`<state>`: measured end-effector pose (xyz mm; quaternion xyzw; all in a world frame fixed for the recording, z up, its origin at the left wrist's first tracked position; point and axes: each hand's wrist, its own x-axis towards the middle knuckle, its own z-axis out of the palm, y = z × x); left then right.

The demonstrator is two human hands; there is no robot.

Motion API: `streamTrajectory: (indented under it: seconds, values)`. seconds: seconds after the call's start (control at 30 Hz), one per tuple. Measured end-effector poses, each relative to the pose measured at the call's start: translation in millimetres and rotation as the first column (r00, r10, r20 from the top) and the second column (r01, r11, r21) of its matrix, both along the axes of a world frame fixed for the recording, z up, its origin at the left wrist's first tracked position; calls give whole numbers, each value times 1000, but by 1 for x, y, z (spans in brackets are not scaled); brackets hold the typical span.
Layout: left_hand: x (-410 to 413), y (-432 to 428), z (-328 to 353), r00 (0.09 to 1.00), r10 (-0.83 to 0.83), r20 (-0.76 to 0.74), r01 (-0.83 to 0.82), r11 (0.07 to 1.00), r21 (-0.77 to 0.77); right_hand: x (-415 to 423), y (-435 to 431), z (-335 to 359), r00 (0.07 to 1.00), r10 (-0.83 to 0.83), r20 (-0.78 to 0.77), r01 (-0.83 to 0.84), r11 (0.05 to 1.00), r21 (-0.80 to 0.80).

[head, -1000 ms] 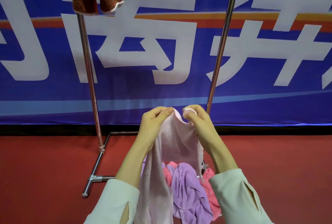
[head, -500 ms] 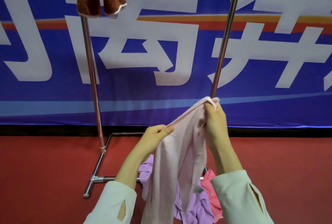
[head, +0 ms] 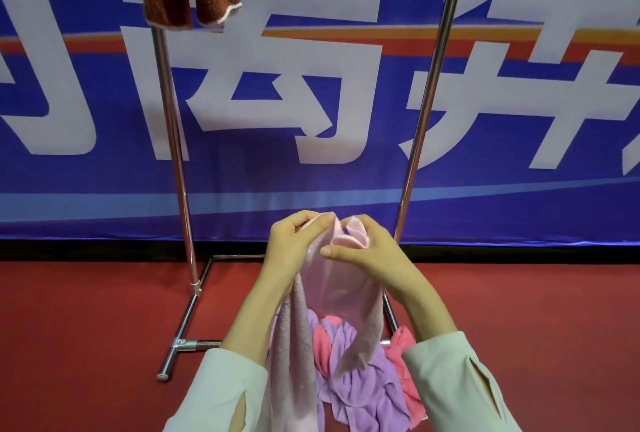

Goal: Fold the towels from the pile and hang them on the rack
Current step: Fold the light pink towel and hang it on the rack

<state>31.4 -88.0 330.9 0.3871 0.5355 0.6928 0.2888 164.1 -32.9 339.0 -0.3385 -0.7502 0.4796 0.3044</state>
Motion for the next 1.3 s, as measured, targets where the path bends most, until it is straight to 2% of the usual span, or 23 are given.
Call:
streamTrajectory:
  seconds: [0.07, 0.2, 0.23, 0.33, 0.43, 0.47, 0.57, 0.63, 0.73, 0.83, 0.9, 1.0, 1.07, 1.13, 1.2, 1.3]
  values:
    - [0, 0, -2, 998, -31, -53, 32, 999, 14, -1, 0, -3, 995, -94, -42, 97, 992, 77]
    - [4, 3, -5, 992, -122, 23, 123, 992, -37, 0, -1, 4, 931, -150, -332, 106, 983, -148]
    - [5, 5, -7, 989, -145, -5, 144, 987, -68, 0, -1, 6, 907, -184, -379, 124, 976, -178]
    - [1, 5, -21, 976, -208, -58, 196, 965, -173, 3, 2, 13, 801, -334, -496, 226, 937, -265]
    - [-6, 1, -30, 970, -240, 51, 245, 946, -214, 13, 7, 21, 644, -445, -622, 154, 872, -465]
    - [-6, 1, -28, 975, -204, 82, 217, 957, -194, 15, 9, 21, 621, -468, -629, 136, 855, -501]
    - [-7, 3, -19, 983, -1, 182, 8, 999, -35, 15, 12, 17, 716, -475, -512, 215, 847, -485]
    - [-6, 4, -7, 974, 63, 217, -74, 996, 41, 13, 9, 14, 785, -414, -461, 213, 879, -427]
    - [1, 3, 3, 993, 57, 105, -61, 998, 30, 12, 4, 14, 885, -200, -420, 105, 965, -238]
    - [11, 1, 7, 999, -13, 38, 11, 999, 39, 11, 0, 13, 972, -61, -226, 31, 991, -131]
    - [11, 2, 5, 998, -62, 7, 61, 997, 55, 9, -2, 9, 975, -60, -212, 39, 994, -103]
    - [9, 4, 2, 994, -107, -31, 108, 992, 59, 10, -2, 8, 954, -102, -282, 65, 988, -137]
    - [7, 4, -1, 990, -124, -67, 126, 991, 39, 10, -1, 9, 948, -90, -304, 48, 988, -143]
    - [5, 3, -5, 982, -161, -100, 161, 987, -7, 10, -1, 12, 932, -150, -330, 107, 984, -143]
    - [1, 2, -11, 976, -182, -116, 174, 982, -78, 11, 1, 15, 878, -253, -406, 184, 962, -203]
    - [-7, -1, -18, 988, -145, -59, 137, 983, -126, 16, 7, 18, 772, -403, -492, 252, 904, -346]
